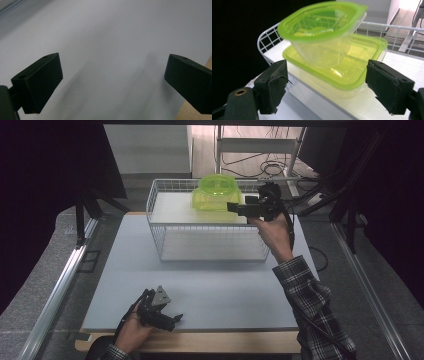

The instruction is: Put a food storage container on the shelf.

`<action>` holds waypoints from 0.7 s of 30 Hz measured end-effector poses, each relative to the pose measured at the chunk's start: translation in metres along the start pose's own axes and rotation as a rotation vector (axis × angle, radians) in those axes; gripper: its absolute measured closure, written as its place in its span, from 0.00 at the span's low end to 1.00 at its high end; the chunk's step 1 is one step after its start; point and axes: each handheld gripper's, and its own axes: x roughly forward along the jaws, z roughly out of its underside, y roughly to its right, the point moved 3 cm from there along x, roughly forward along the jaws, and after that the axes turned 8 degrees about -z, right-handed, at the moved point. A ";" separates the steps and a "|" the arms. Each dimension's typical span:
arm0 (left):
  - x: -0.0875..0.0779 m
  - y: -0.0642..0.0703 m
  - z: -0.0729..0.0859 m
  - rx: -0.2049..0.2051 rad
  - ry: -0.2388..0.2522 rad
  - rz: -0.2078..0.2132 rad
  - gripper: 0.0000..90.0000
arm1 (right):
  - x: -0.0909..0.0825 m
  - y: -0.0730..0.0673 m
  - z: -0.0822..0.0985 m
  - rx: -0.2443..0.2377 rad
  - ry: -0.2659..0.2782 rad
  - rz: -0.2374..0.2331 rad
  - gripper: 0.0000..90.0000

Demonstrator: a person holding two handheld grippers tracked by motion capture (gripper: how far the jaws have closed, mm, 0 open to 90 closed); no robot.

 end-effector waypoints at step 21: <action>0.001 0.001 0.000 0.001 0.002 -0.001 0.02 | 0.001 -0.009 0.056 -0.072 -0.073 -0.034 0.11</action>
